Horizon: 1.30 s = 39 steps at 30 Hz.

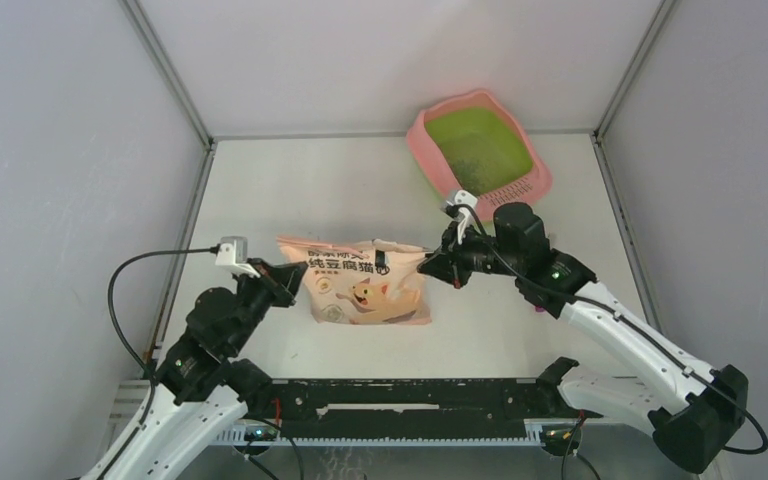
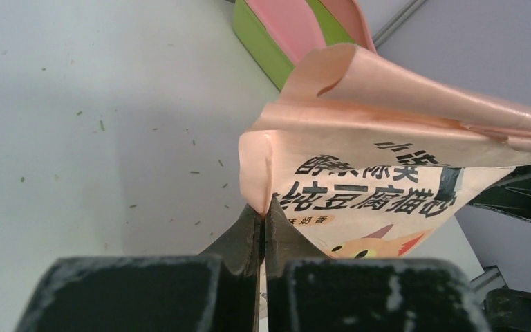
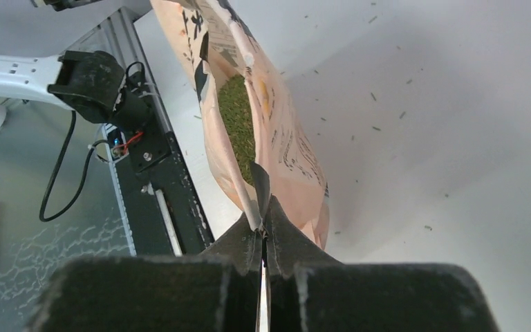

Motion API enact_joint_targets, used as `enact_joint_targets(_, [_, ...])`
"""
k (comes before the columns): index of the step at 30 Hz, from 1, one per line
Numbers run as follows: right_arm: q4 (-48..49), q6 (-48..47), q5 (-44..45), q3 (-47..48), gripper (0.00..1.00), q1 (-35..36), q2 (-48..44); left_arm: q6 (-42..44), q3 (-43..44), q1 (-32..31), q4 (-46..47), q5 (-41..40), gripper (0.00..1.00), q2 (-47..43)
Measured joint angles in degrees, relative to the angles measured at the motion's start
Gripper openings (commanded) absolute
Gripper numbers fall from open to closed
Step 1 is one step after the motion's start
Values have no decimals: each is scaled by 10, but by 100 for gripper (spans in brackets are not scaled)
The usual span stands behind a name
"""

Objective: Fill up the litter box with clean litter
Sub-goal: Close the cat litter bag at the center of the board.

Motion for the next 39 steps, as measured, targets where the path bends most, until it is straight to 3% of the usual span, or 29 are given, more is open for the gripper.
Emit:
enact_joint_targets(2, [2, 0, -2, -1, 4, 4, -10, -4, -1, 0, 3, 2, 0, -2])
enact_joint_targets(4, [17, 0, -5, -12, 20, 3, -7, -10, -10, 0, 4, 1, 0, -4])
enact_joint_targets(9, [97, 5, -57, -80, 31, -18, 45, -14, -44, 2, -21, -27, 1, -18])
enact_joint_targets(21, [392, 10, -75, -245, 46, 0, 116, -3, -84, 7, -3, -70, 3, -67])
enact_joint_targets(27, [545, 19, -98, -238, 49, -3, 186, -2, -109, 7, -2, -65, 2, -156])
enact_joint_targets(36, [673, 54, -174, -177, 53, -5, 322, -4, -109, 7, -3, -57, 2, -165])
enact_joint_targets(39, [716, 70, -183, -177, 61, -2, 368, -5, -109, 7, -3, -52, 2, -165])
